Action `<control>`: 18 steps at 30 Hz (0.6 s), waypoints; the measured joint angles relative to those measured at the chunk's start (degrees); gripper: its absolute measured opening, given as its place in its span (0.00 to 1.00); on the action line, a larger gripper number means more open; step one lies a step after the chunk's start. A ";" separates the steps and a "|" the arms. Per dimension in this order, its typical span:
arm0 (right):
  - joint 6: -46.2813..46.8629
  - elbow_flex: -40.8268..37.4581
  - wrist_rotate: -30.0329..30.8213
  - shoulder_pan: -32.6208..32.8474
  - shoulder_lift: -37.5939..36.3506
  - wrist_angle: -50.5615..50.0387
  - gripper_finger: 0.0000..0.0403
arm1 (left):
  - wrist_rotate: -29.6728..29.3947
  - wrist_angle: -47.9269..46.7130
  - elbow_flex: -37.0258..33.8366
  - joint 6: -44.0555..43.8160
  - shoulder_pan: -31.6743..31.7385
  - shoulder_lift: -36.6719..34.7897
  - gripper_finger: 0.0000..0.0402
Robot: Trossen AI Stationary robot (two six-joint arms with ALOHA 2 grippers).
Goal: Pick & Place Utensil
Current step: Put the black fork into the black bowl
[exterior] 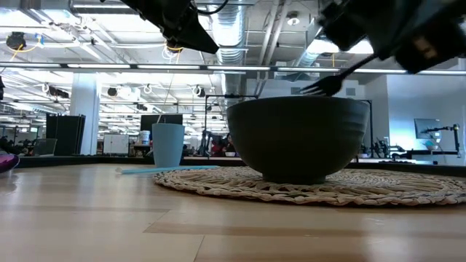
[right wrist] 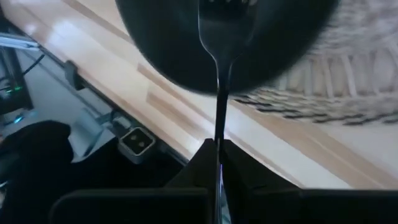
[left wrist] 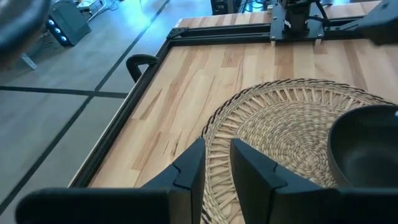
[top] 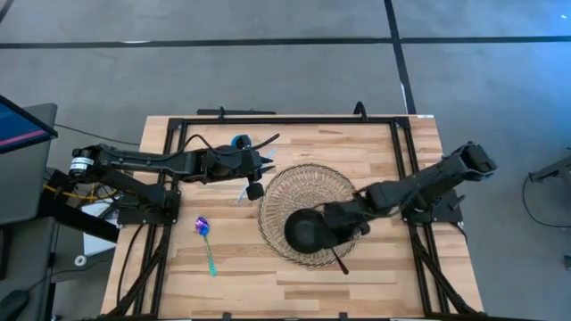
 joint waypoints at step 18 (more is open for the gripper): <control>-12.87 0.09 -17.86 -11.10 11.49 8.97 0.02 | 0.00 -1.29 -0.02 0.02 -0.01 0.00 0.19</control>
